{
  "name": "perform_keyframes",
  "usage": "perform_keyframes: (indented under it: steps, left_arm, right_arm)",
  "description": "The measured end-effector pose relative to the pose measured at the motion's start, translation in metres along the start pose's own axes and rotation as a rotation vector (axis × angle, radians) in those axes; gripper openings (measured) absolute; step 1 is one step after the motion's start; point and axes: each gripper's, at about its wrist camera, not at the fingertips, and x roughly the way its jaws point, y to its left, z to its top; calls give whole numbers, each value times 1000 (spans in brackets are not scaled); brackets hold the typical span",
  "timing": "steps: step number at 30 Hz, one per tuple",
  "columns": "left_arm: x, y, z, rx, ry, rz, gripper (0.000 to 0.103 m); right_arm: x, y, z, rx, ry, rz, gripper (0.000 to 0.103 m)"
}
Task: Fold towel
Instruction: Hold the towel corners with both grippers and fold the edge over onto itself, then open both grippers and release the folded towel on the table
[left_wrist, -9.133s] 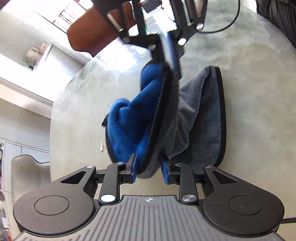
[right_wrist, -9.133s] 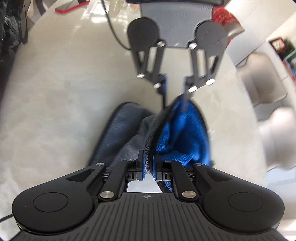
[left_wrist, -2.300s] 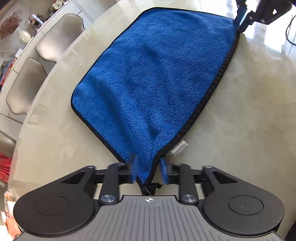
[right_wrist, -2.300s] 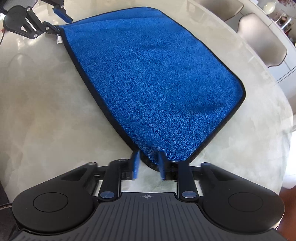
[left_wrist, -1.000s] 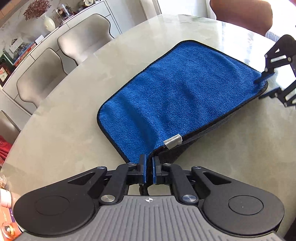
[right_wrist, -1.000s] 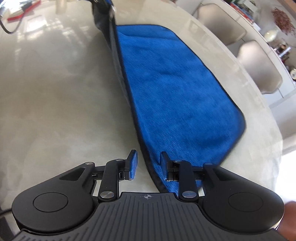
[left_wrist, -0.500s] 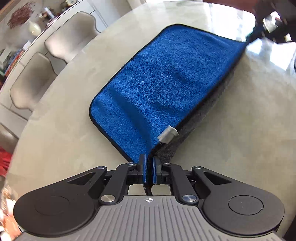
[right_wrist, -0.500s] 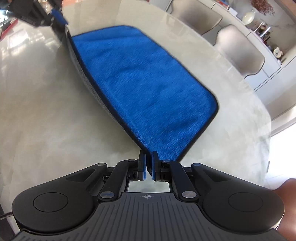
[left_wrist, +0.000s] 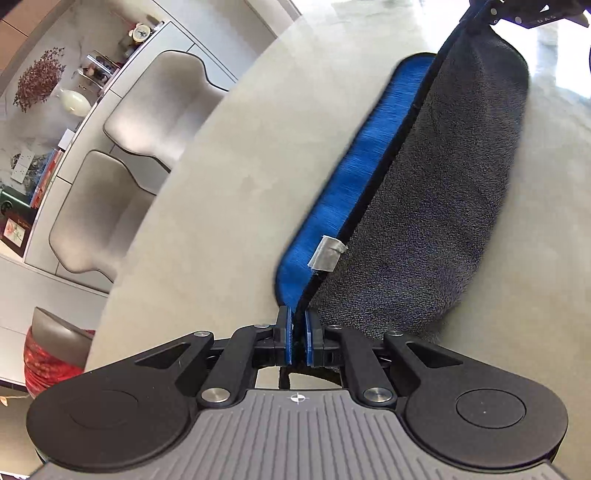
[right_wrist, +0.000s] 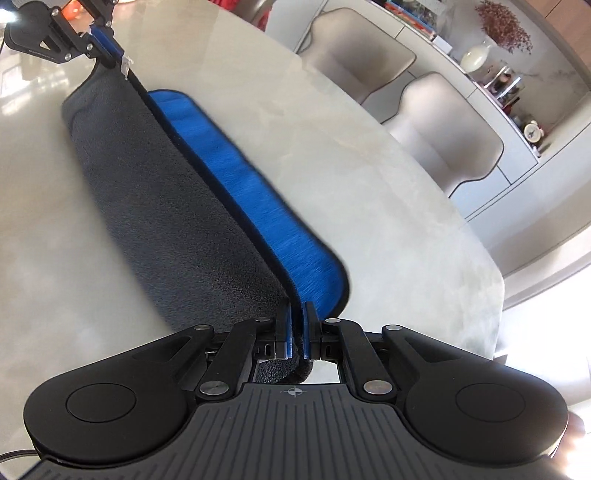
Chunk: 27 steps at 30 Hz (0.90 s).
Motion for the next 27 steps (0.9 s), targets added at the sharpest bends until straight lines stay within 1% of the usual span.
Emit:
perform_keyframes:
  steps: [6,11,15,23,27]
  left_arm:
    - [34,13,12,16,28,-11,7]
    - [57,18,19,25,49,-36,7]
    - [72,18,21,45,65,-47,9]
    - [86,20,22,47,73,-66,10]
    - [87,19,20,42,73,-64,11]
  right_arm:
    - [35,-21,15,-18,33,14,6]
    - [60,-27,22,-43,58,12,6]
    - [72,-30,21,-35,83,33,6]
    - [86,-32,20,-21,101,46,6]
    - [94,-32,16,1,111,44,6]
